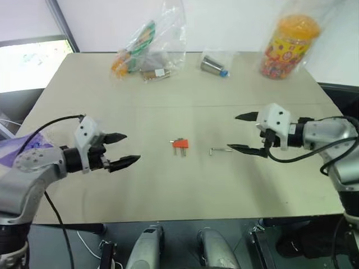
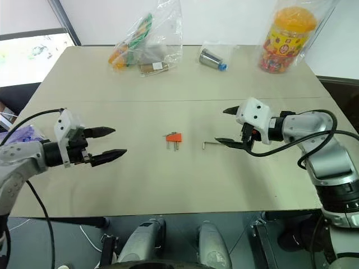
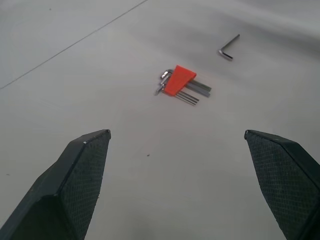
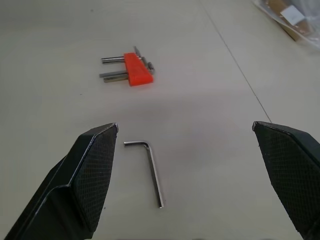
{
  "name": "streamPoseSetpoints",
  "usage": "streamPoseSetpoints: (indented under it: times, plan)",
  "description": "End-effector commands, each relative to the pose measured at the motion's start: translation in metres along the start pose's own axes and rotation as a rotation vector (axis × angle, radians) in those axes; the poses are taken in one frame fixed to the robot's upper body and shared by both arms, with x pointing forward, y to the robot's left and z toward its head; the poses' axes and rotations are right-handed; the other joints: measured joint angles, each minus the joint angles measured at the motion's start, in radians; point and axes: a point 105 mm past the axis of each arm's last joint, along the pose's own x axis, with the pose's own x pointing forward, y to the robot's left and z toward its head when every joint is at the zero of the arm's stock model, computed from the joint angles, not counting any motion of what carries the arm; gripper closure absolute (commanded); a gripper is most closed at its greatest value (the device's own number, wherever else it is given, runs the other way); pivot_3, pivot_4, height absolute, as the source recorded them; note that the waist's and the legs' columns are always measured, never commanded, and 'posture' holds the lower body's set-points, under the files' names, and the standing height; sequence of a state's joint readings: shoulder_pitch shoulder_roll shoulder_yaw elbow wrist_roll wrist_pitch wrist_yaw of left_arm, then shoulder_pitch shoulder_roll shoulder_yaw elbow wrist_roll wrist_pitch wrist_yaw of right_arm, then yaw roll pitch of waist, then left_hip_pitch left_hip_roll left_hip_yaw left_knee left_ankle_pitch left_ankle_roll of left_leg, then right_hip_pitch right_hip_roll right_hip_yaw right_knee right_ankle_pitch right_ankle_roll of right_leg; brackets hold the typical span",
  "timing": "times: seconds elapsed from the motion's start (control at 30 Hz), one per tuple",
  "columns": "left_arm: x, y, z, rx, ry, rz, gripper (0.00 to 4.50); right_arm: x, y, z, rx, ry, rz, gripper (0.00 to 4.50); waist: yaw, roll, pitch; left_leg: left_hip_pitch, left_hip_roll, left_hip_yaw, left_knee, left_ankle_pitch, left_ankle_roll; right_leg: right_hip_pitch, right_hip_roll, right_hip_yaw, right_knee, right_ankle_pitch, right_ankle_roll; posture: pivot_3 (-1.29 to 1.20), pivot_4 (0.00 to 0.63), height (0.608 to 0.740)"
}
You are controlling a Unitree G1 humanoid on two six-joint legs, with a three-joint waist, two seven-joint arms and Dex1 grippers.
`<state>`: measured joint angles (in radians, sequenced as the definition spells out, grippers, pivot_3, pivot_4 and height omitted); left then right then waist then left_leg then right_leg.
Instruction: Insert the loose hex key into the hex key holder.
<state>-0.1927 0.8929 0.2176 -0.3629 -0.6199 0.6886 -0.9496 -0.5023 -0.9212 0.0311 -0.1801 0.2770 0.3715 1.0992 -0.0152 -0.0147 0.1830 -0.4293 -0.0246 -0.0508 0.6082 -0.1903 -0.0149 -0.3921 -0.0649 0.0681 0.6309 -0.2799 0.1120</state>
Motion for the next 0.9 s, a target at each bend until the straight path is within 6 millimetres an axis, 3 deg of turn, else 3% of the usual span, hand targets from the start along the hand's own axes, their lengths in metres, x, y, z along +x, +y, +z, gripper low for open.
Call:
streamPoseSetpoints:
  times: [0.03, 0.4, 0.9]
  plan:
    - [-0.004, 0.007, 0.014, 0.057, -0.025, 0.013, 0.04, -0.001, -0.007, 0.014, -0.043, -0.029, 0.000, 0.00, 0.001, 0.000, 0.000, 0.000, 0.000, 0.000, 0.000, 0.000, 0.000, 0.000, 0.000, 0.000, 0.000, 0.000, 0.000, 0.00, 0.150, 0.740]
    - [0.001, 0.011, 0.028, 0.018, -0.097, 0.036, 0.04, 0.007, -0.007, 0.019, -0.051, -0.046, -0.003, 0.00, 0.002, 0.000, 0.000, -0.014, 0.000, 0.000, 0.002, 0.001, 0.001, -0.014, 0.000, 0.000, 0.002, 0.002, 0.002, 0.00, 0.150, 0.740]
    - [0.003, 0.011, 0.034, 0.004, -0.117, 0.041, 0.04, 0.013, -0.005, 0.020, -0.048, -0.060, 0.001, 0.00, 0.002, 0.000, 0.000, -0.014, 0.000, 0.000, 0.003, 0.001, 0.001, -0.014, 0.000, -0.001, 0.003, 0.002, 0.004, 0.00, 0.150, 0.740]
